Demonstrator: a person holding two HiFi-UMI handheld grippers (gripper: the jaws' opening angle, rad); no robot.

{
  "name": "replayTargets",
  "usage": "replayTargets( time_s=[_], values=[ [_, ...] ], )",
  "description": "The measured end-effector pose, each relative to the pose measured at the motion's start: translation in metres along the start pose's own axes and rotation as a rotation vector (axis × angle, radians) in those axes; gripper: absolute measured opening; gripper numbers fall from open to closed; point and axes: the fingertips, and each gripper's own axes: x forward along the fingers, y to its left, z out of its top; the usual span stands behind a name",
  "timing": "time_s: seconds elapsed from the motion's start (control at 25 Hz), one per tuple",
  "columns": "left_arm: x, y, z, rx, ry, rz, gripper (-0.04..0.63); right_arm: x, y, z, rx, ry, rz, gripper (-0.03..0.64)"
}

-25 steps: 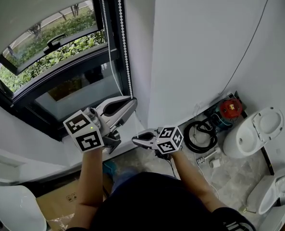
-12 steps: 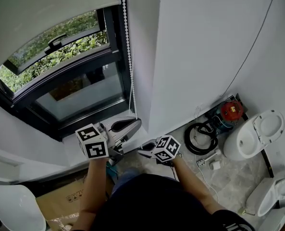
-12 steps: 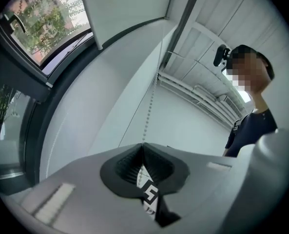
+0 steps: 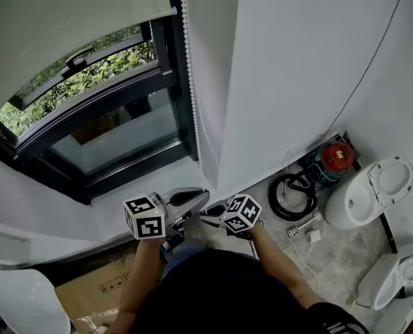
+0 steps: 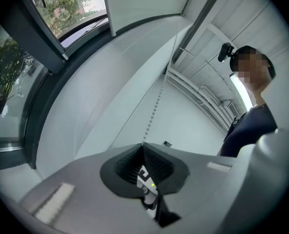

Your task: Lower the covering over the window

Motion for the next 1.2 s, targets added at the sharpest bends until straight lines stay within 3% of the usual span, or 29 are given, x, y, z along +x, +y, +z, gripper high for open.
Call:
replayTargets(
  time_s=[0.24, 0.48, 1.04, 1.08, 1.16, 1.2],
  values=[
    [-0.003, 0.010, -0.010, -0.021, -0.035, -0.043, 0.012, 0.005, -0.005, 0.010, 0.014, -0.008, -0.005, 0.014],
    [-0.006, 0.015, -0.005, 0.068, -0.047, -0.065, 0.012, 0.004, -0.013, 0.025, 0.047, -0.041, -0.039, 0.014],
    [-0.033, 0.030, 0.003, 0.106, -0.122, -0.070, 0.012, -0.008, -0.022, 0.022, 0.010, -0.070, -0.210, 0.017],
    [-0.036, 0.030, 0.003, 0.108, -0.129, -0.074, 0.012, -0.011, -0.025, 0.022, 0.016, -0.077, -0.238, 0.027],
    [-0.039, 0.033, 0.005, 0.109, -0.142, -0.075, 0.012, -0.021, -0.034, 0.025, 0.024, -0.106, -0.299, 0.153],
    [-0.040, 0.035, 0.006, 0.110, -0.142, -0.075, 0.012, -0.028, -0.037, 0.029, 0.023, -0.127, -0.332, 0.185]
  ],
)
